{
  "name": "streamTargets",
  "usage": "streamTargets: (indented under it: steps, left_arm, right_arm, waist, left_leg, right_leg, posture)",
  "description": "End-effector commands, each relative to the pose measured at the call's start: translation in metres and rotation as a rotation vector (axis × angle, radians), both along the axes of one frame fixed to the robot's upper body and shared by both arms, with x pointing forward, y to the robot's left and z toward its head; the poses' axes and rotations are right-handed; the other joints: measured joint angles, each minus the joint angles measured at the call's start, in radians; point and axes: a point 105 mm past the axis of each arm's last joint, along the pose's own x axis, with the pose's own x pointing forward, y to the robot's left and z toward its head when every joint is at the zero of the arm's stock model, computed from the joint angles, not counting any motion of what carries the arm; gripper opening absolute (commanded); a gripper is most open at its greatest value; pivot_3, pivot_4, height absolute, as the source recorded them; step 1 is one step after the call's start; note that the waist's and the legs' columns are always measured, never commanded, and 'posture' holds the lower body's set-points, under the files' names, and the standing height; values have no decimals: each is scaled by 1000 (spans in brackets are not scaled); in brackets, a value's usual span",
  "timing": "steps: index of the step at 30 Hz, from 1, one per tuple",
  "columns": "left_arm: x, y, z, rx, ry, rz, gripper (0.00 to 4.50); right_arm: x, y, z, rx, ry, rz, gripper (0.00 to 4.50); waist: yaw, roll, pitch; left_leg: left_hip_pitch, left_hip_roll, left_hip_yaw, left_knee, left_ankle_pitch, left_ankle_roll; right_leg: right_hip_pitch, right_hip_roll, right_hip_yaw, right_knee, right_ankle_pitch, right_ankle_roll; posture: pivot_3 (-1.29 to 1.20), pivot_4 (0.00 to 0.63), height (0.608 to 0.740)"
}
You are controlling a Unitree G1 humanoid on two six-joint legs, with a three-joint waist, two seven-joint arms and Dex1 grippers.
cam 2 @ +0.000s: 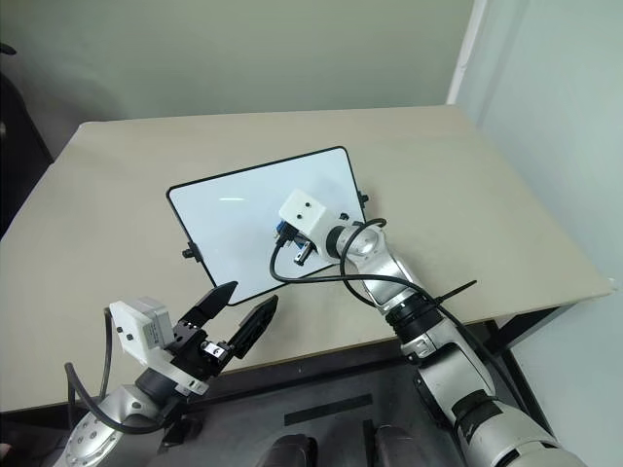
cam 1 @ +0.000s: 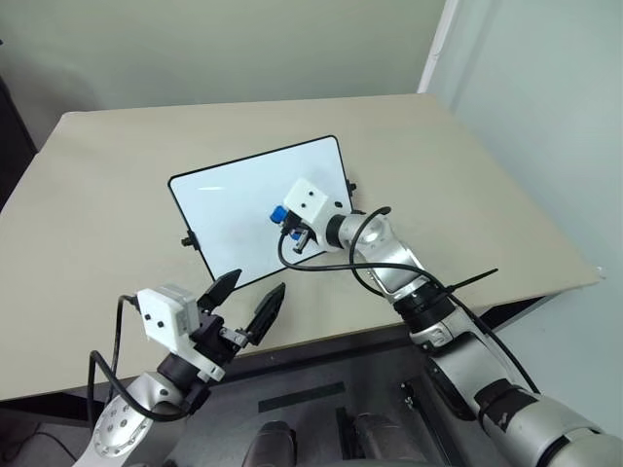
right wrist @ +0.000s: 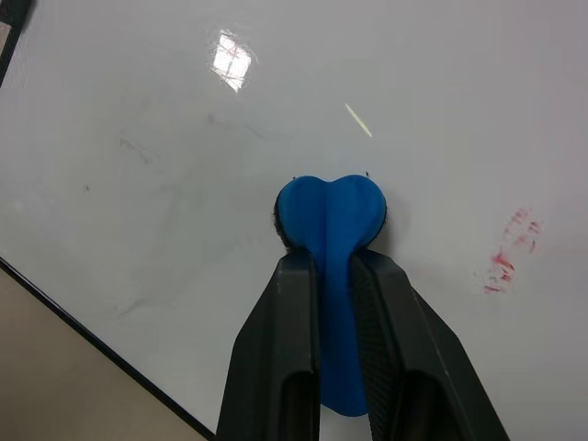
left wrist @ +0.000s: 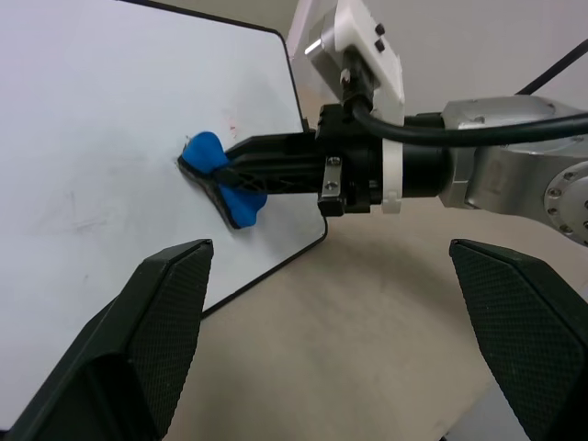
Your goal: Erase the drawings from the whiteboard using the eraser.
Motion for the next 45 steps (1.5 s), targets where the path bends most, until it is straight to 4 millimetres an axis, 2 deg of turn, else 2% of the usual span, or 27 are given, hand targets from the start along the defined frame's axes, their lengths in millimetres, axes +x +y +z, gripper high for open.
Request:
streamTargets:
  steps: [1,6,11,19,22,27,37,45]
  left_arm:
    - [-5,-3,15,4,-67,-12,4500]
    - [-4,-2,15,8,-68,-8,4500]
    - [-4,-1,16,13,-70,-10,4500]
    - [-2,-2,16,11,-68,-17,4500]
    - [-2,-3,16,9,-68,-19,4500]
    - [-1,-4,15,6,-67,-19,4500]
    - [-4,-4,14,3,-62,-11,4500]
    - [-6,-4,15,3,-62,-11,4500]
  right_arm:
    - [25,-25,16,9,-38,-135,551]
    - [43,-47,16,5,-22,-239,551]
    - [45,-48,16,10,-18,-254,551]
    - [29,-25,16,25,-13,-159,551]
    - [25,-14,20,30,-23,-129,551]
    - [21,1,30,42,-39,-88,551]
    - [14,15,39,55,-52,-41,551]
    - [4,27,37,60,-42,15,551]
  waist:
    - [0,0,0]
    - [3,0,0]
    - [-1,0,0]
    - [-4,0,0]
    - [-8,0,-1]
    - [-14,2,-1]
    - [-11,2,-1]
    - [-12,2,-1]
  left_leg:
    - [0,0,0,1,0,0]
    - [1,0,0,1,-2,-2]
    - [2,0,0,1,-3,-4]
    - [2,0,0,1,-1,-1]
    - [2,0,0,2,-1,-1]
    - [4,0,-1,2,-4,-2]
    - [4,0,-1,4,-9,0]
    - [4,0,-1,6,-13,1]
  right_leg:
    - [0,0,0,0,0,0]
    - [0,0,0,1,2,-4]
    - [-1,0,0,1,5,1]
    - [-5,0,-1,1,8,4]
    - [-5,0,-1,0,13,0]
    - [-6,0,-1,-4,14,1]
    - [-9,0,-1,-7,15,-1]
    - [-9,0,-1,-7,15,-1]
  posture:
    - [0,150,727]
    - [0,150,727]
    - [0,150,727]
    - [0,150,727]
    - [0,150,727]
    - [0,150,727]
    - [0,150,727]
    - [0,150,727]
